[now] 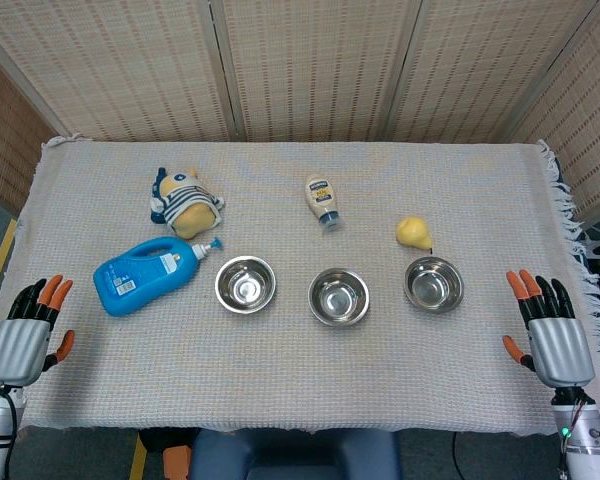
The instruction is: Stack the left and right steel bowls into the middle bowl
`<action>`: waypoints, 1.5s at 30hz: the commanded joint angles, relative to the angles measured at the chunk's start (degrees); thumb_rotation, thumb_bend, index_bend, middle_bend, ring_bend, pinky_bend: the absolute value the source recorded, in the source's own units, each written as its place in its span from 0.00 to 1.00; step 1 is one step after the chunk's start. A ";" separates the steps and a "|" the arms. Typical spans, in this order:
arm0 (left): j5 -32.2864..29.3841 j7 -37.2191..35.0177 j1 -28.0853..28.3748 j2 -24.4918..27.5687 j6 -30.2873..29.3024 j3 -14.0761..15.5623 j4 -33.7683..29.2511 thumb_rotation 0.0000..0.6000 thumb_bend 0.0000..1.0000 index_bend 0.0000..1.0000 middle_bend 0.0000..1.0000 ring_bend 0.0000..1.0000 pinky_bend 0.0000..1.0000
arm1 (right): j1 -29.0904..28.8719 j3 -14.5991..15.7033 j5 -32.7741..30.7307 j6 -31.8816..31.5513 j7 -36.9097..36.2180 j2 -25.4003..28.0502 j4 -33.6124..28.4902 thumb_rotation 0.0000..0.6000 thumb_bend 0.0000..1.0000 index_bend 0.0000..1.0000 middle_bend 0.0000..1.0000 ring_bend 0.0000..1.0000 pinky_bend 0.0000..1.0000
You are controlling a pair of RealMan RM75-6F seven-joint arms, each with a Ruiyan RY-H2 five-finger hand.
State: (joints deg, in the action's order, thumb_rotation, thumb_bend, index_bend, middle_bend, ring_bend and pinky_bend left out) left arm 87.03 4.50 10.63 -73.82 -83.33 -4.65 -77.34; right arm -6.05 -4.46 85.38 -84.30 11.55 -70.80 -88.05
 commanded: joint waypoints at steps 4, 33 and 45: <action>0.51 1.10 2.30 -1.82 2.93 0.39 0.63 1.00 0.41 0.00 0.00 0.00 0.09 | 0.15 -0.12 -0.45 -0.21 0.60 -0.02 -0.36 1.00 0.16 0.00 0.00 0.00 0.00; 0.48 9.17 23.23 -27.30 21.44 -1.39 19.71 1.00 0.41 0.11 0.00 0.00 0.07 | -0.63 -1.90 -6.47 3.28 0.56 1.23 -0.49 1.00 0.16 0.00 0.00 0.00 0.00; 5.43 1.29 25.72 -36.24 14.96 0.50 32.92 1.00 0.48 0.60 0.08 0.00 0.09 | -0.41 -1.43 -6.81 3.91 -0.36 2.83 -1.81 1.00 0.16 0.00 0.00 0.00 0.00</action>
State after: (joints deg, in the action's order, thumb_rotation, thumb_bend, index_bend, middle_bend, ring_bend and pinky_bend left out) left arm 90.66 9.25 35.48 -107.02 -65.48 -4.66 -48.94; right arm -6.45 -5.91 78.60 -80.44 11.16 -68.00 -89.84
